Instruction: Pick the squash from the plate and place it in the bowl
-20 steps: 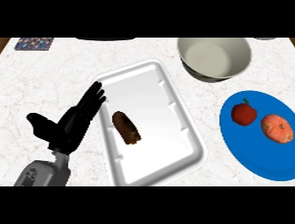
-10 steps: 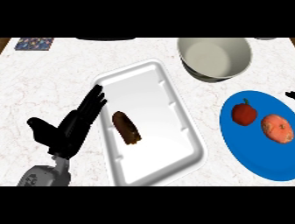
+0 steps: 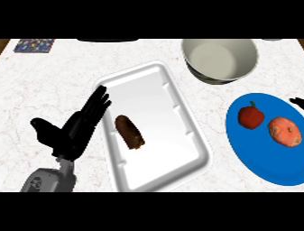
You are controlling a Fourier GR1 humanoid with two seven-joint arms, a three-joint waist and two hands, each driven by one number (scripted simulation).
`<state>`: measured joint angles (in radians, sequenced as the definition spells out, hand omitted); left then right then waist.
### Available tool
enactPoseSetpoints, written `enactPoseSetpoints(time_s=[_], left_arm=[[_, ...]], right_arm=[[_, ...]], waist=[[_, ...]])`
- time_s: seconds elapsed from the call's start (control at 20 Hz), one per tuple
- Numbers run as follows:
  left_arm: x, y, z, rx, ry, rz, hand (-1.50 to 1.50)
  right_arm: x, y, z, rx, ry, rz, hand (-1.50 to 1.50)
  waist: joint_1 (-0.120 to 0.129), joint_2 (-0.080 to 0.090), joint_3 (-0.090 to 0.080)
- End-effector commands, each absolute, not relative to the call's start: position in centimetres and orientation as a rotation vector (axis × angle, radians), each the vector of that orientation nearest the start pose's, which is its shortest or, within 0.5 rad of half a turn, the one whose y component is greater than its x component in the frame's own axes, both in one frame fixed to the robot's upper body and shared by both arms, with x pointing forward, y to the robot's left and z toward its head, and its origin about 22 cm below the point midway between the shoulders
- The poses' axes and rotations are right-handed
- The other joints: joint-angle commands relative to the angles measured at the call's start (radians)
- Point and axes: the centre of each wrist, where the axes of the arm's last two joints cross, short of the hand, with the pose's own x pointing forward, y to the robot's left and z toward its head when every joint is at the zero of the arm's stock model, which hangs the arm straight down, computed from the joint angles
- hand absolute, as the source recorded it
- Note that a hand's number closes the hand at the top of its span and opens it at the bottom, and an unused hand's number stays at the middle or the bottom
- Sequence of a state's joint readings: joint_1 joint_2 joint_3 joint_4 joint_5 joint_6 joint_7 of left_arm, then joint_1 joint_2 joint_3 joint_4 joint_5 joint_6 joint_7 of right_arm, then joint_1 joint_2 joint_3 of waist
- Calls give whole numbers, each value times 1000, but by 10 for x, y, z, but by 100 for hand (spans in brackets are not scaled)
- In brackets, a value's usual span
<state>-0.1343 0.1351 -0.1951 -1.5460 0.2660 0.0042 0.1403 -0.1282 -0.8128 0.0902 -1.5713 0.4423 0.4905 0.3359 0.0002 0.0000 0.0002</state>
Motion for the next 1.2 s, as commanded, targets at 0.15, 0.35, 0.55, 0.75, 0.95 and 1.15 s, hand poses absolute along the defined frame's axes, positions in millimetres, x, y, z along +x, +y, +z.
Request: enactPoseSetpoints(time_s=[0.15, 0.35, 0.55, 0.75, 0.95, 1.15], left_arm=[[261, 208, 20, -266, -1467, -117, 0], [278, 208, 22, -250, -1492, -137, 0], [271, 208, 42, -282, -1491, -143, 0], [247, 209, 35, -276, -1483, -125, 0], [280, 212, 20, -274, -1469, -130, 0], [261, 204, 28, -282, -1494, -146, 0]], right_arm=[[272, -357, 102, -790, -824, 1192, -150], [269, -356, 80, -804, -828, 1171, -150], [279, -364, 75, -799, -832, 1159, -150], [288, -356, 70, -818, -830, 1150, -150], [276, -353, 54, -801, -837, 1147, -150], [281, -353, 35, -819, -867, 1130, -150]], waist=[[0, 0, 0], [-2, 0, 0], [1, 0, 0], [4, 0, 0], [-2, 0, 0], [3, 0, 0]])
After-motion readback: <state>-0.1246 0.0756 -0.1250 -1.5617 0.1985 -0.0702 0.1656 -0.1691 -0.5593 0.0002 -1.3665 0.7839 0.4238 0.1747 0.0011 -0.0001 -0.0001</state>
